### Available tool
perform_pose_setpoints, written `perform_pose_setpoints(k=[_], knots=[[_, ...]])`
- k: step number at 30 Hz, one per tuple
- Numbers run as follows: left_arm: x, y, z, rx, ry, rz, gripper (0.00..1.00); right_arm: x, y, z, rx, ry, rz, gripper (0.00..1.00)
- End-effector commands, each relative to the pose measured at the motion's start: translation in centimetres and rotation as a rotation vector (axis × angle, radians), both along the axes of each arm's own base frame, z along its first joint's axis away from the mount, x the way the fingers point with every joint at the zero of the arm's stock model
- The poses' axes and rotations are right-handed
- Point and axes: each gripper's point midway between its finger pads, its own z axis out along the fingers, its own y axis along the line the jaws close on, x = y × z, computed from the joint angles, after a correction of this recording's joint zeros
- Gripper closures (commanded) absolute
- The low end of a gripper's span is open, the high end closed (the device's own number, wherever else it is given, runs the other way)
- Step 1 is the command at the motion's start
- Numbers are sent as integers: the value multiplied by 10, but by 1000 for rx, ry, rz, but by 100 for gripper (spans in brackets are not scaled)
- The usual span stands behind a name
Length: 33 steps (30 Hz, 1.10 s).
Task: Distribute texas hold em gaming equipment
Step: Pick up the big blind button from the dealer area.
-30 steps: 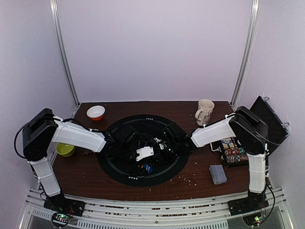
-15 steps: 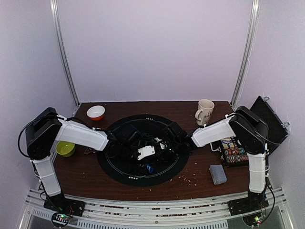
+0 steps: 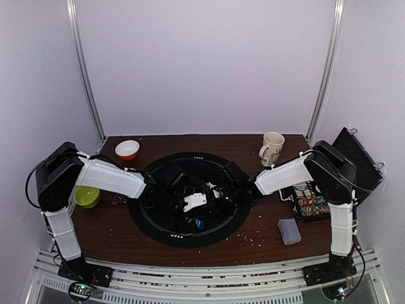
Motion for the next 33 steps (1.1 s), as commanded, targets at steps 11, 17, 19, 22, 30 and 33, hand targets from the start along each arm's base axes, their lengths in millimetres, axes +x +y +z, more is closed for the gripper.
perform_pose_setpoints(k=[11,17,19,22,30,33], knots=[[2,34,-28,62,33,104,23,-8,-5,-2,-29,3,2,87],[3,40,-34,100,19,97,39,-8,-4,2,-23,1,5,87],[2,38,-29,78,8,81,43,-8,-4,4,-20,0,5,87],[4,32,-19,38,-9,72,47,-6,-3,10,-9,-11,6,87],[13,21,8,-65,-73,91,53,6,-9,40,38,-54,-5,85],[17,22,22,-113,-129,113,54,11,-15,51,61,-77,-19,82]])
